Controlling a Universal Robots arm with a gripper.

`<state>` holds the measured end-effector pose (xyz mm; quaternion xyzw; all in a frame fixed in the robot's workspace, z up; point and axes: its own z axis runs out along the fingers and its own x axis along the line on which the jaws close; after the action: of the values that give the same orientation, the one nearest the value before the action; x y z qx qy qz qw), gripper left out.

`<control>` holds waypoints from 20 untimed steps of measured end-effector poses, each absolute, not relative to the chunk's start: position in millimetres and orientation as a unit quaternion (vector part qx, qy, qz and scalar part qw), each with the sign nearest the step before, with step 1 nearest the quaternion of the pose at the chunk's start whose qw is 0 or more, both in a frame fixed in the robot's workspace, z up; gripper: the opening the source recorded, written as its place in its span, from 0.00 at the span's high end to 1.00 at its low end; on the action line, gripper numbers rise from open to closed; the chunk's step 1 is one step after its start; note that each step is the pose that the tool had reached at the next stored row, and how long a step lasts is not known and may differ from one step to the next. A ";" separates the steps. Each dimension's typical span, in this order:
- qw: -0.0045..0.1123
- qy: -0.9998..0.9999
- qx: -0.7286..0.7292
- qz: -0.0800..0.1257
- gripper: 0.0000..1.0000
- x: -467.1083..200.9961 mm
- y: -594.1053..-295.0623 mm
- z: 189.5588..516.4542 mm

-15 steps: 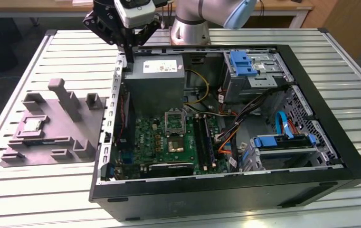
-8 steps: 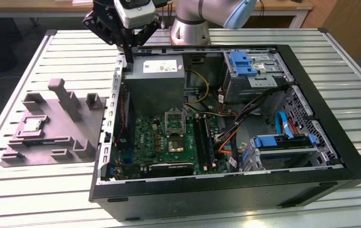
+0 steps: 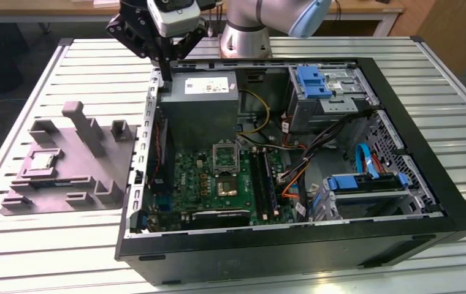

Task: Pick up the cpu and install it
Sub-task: 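Reach for the cpu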

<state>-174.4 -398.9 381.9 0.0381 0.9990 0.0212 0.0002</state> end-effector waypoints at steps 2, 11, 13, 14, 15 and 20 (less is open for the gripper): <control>-0.001 0.999 0.038 0.021 0.89 -174.4 -398.9 381.8; -0.004 0.999 0.038 0.021 0.89 -174.5 -398.9 381.5; -0.004 0.999 0.038 0.021 0.89 -174.5 -398.9 381.4; -0.004 0.999 0.038 0.021 0.89 -174.5 -398.9 381.4; -0.005 0.999 0.038 0.021 0.89 -174.5 -398.9 381.3; -0.007 0.999 0.038 0.021 0.89 -174.5 -398.9 381.1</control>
<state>-174.5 -398.9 381.1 0.0383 0.9990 0.0210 -0.0065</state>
